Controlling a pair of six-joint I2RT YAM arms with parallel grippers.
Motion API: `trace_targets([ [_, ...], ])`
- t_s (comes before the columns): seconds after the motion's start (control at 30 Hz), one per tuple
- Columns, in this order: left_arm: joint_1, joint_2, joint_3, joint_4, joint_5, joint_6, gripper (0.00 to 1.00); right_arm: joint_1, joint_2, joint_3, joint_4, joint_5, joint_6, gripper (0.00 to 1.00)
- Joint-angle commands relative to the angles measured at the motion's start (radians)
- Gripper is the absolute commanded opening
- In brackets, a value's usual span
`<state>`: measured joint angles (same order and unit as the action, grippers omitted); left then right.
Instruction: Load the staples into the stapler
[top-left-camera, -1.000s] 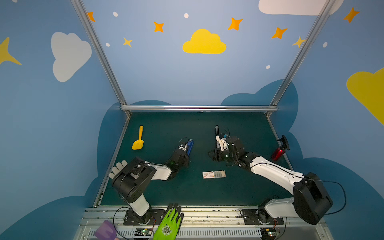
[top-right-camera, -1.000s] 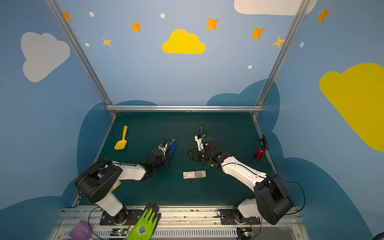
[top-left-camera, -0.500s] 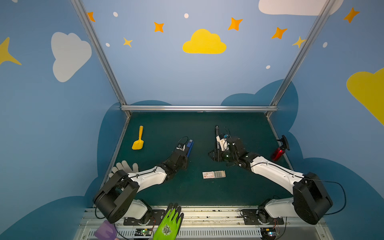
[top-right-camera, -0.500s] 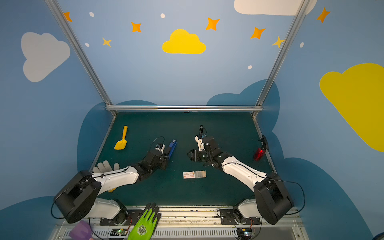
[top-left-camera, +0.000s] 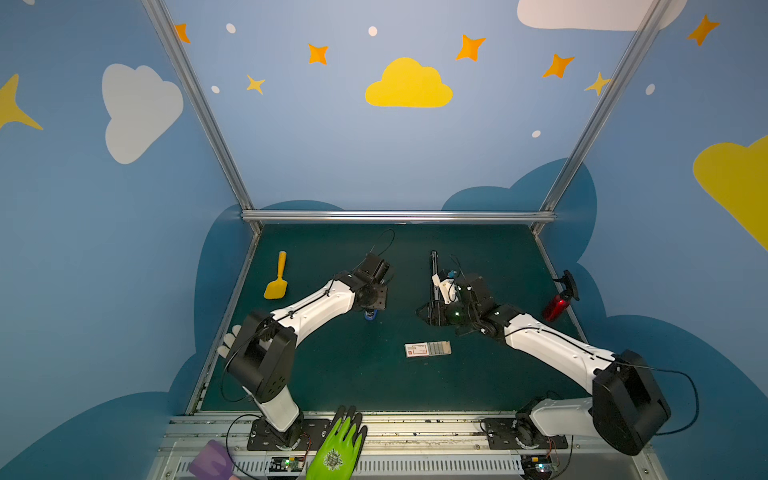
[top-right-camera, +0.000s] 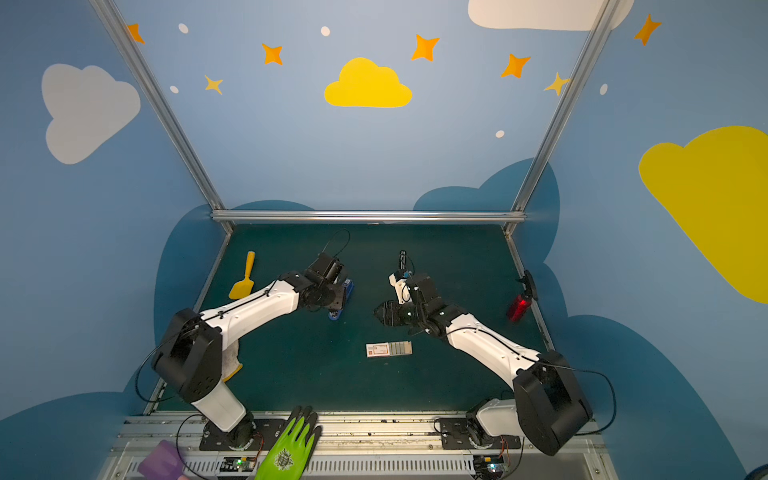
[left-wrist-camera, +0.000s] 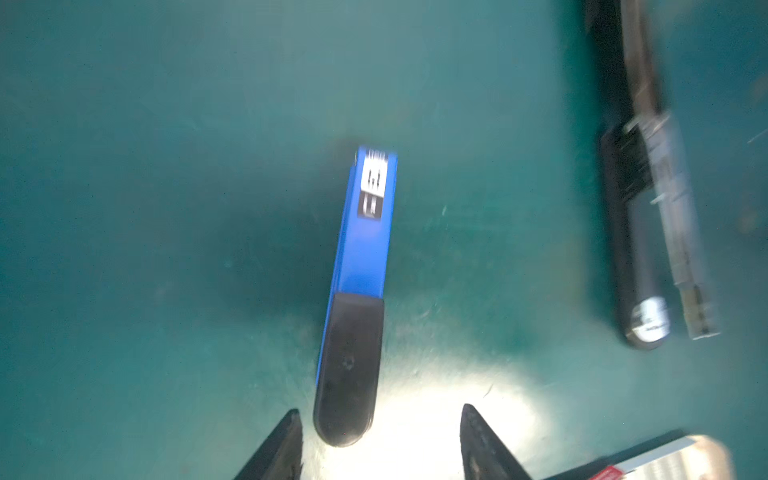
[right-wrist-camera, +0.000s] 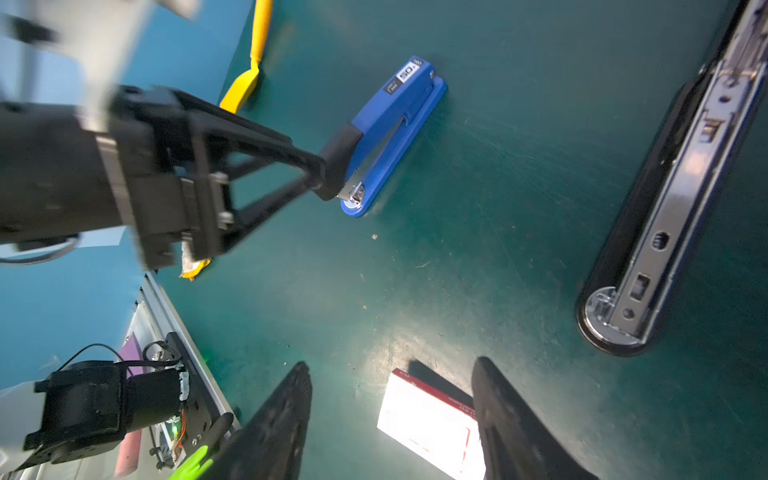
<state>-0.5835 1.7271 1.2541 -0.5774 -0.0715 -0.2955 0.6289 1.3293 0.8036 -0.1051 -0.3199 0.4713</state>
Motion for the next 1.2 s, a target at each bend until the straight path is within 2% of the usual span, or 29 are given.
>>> trace_targets([
  [0.0,0.002,0.063,0.066,-0.195,-0.002,0.025,0.58,-0.006,-0.027,-0.01,-0.02,-0.01,-0.003,0.62],
  [0.37,0.001,0.18,0.154,-0.222,0.0,0.052,0.4,-0.009,-0.029,-0.044,0.007,-0.018,0.019,0.62],
  [0.57,0.004,0.238,0.186,-0.25,0.015,0.068,0.2,-0.009,-0.021,-0.062,0.027,-0.029,0.035,0.62],
  [0.7,0.009,0.276,0.194,-0.26,0.042,0.068,0.13,-0.009,-0.016,-0.066,0.034,-0.037,0.043,0.62],
  [0.97,0.022,0.321,0.18,-0.246,0.064,0.061,0.1,-0.009,-0.037,-0.072,0.028,-0.03,0.046,0.62],
  [1.17,0.036,0.278,0.184,-0.246,0.038,0.063,0.12,-0.009,-0.051,-0.078,0.025,-0.024,0.047,0.62],
])
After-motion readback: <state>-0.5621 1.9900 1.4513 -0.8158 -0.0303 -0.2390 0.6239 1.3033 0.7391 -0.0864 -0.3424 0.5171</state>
